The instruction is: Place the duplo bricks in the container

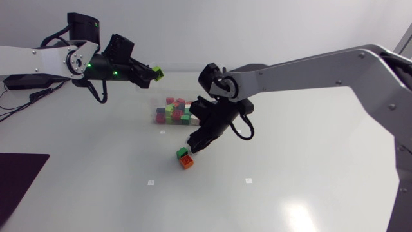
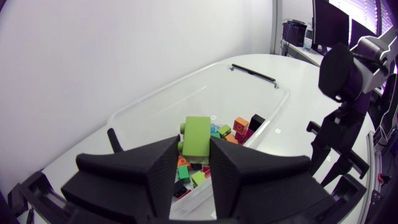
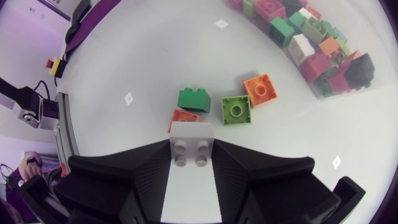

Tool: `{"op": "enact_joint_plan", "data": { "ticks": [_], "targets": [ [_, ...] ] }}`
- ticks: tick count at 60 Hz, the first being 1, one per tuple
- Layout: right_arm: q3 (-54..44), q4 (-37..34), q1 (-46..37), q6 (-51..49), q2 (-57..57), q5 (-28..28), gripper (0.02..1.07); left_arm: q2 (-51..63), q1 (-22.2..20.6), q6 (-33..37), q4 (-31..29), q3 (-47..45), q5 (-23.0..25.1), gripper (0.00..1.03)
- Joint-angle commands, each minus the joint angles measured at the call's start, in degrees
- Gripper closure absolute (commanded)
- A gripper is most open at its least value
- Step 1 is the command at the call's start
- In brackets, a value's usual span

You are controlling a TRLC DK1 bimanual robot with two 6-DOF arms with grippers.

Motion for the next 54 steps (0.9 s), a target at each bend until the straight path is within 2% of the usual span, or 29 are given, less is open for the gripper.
{"op": "enact_joint_plan", "data": {
  "ticks": [1, 5, 6, 7, 8, 11, 14, 26, 34, 43, 47, 54],
  "targets": [
    [-1.5, -1.3, -0.8, 0.2, -2.7, -0.5, 0.76, 2.0, -1.5, -1.7, 0.2, 2.7, -1.1, 0.7],
    [-1.4, -1.5, -1.2, 0.0, -3.8, -0.5, 0.76, 2.7, -1.9, -2.2, 0.2, 3.5, -1.9, 0.52],
    [-1.4, -1.5, -1.3, 0.0, -4.1, -0.5, 0.76, 2.8, -2.1, -2.2, 0.2, 3.7, -2.4, 0.44],
    [-1.4, -1.5, -1.4, 0.0, -4.4, -0.5, 0.76, 2.9, -2.2, -2.2, 0.2, 3.7, -2.5, 0.41],
    [-1.3, -1.6, -1.5, 0.0, -4.7, -0.5, 0.76, 3.0, -2.5, -2.2, 0.2, 3.8, -2.7, 0.3],
    [-1.0, -1.8, -1.9, 0.0, -5.5, -0.5, 0.76, 2.8, -2.7, -2.1, 0.4, 3.6, -3.4, 0.14],
    [-0.4, -2.2, -2.4, -0.1, -6.2, -0.5, 0.76, 2.5, -2.7, -2.2, 0.5, 3.3, -3.7, 0.07],
    [3.7, -3.8, -5.2, -0.6, -7.9, -0.6, 0.76, -1.4, -2.1, -1.6, 2.5, -1.3, -3.9, 0.06],
    [6.5, -3.9, -6.5, -0.2, -8.4, -1.3, 0.76, -7.6, -2.0, 1.6, 6.3, -10.0, -3.9, 0.06],
    [9.3, -3.6, -7.4, 0.5, -8.5, -1.3, 0.76, -11.1, -3.4, 7.8, 5.5, -16.3, -3.6, 0.07],
    [10.5, -3.5, -7.7, 0.6, -8.5, -1.3, 0.76, -11.7, -5.0, 11.3, 2.8, -18.4, -3.6, 0.07],
    [13.1, -3.5, -7.8, 1.2, -8.0, -1.3, 0.76, -11.7, -6.9, 13.1, 1.6, -20.6, -3.9, 0.07]
  ]
}}
